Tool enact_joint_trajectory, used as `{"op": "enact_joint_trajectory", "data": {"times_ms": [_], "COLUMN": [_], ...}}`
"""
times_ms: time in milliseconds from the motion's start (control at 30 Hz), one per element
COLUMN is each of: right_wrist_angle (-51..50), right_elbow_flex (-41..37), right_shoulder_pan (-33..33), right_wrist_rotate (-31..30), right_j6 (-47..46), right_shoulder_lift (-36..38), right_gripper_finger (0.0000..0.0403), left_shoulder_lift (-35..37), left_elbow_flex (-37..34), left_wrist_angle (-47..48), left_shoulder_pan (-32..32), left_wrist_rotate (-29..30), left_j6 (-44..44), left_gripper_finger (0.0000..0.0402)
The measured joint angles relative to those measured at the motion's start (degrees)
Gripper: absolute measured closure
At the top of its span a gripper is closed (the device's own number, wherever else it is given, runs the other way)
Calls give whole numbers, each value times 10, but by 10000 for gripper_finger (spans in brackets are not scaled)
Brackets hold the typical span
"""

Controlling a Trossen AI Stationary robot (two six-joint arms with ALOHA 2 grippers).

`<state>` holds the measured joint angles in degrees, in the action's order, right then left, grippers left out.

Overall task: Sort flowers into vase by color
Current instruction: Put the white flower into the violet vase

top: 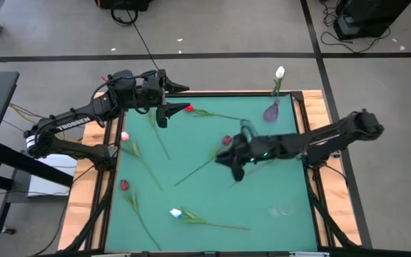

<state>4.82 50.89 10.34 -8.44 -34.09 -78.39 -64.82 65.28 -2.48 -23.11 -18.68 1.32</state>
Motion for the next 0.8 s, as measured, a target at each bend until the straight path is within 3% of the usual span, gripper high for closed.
{"op": "enact_joint_trajectory", "data": {"times_ms": [233,667,800], "right_wrist_angle": [-139,-187,-190], "right_elbow_flex": [145,292,343], "right_shoulder_pan": [54,120,130], "right_wrist_rotate": [3,72,123], "right_j6": [-3,-37,-34], "right_shoulder_lift": [-126,-319,-381], "right_gripper_finger": [296,295,295], "left_shoulder_lift": [0,0,0], "left_elbow_flex": [0,0,0], "left_wrist_angle": [0,-4,-3], "left_shoulder_pan": [0,0,0], "left_wrist_rotate": [0,0,0], "left_j6": [0,6,34], "left_gripper_finger": [111,111,111]}}
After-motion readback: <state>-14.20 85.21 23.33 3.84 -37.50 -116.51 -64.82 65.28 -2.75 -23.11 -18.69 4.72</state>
